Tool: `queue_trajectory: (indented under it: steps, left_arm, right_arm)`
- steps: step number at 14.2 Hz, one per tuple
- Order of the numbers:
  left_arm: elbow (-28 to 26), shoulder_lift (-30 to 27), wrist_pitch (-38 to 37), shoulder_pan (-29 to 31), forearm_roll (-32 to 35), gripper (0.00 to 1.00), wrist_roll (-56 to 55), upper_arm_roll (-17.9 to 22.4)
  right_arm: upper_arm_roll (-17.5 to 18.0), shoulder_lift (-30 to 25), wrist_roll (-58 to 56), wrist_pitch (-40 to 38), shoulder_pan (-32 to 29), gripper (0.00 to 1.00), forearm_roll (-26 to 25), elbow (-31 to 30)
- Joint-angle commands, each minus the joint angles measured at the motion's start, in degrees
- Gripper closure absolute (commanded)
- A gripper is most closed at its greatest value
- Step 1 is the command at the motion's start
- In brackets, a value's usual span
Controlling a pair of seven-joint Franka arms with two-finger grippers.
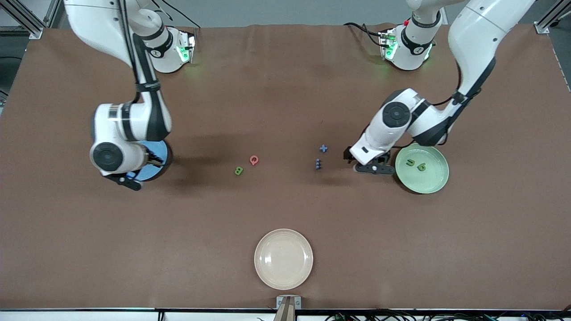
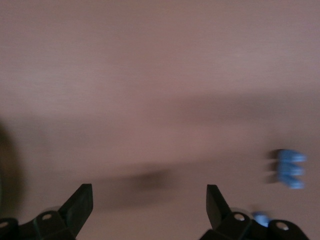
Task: Sort uppercase to blue plate, lowercase to green plate
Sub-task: 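Release the c on the blue plate while the left gripper reaches the E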
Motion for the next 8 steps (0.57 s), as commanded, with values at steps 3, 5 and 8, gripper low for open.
queue_trajectory:
  steps: [3, 5, 8]
  left_arm:
    - [7.36, 5.32, -0.7, -13.19, 0.92, 0.0, -7.34, 7.71]
    - [10.34, 6.9, -0.7, -17.15, 0.92, 0.0, -9.89, 10.01]
    - [13.87, 8.66, -0.7, -19.19, 0.83, 0.0, -12.45, 10.11]
  right_arm:
    - [-1.48, -1.17, -10.35, 3.37, -5.38, 0.99, -0.82, -3.98]
    - [-1.48, -1.09, -10.36, 3.9, -5.38, 0.92, -0.65, -4.43]
    - [-1.48, -1.26, -10.27, 3.64, -5.47, 0.0, -0.03, -4.34]
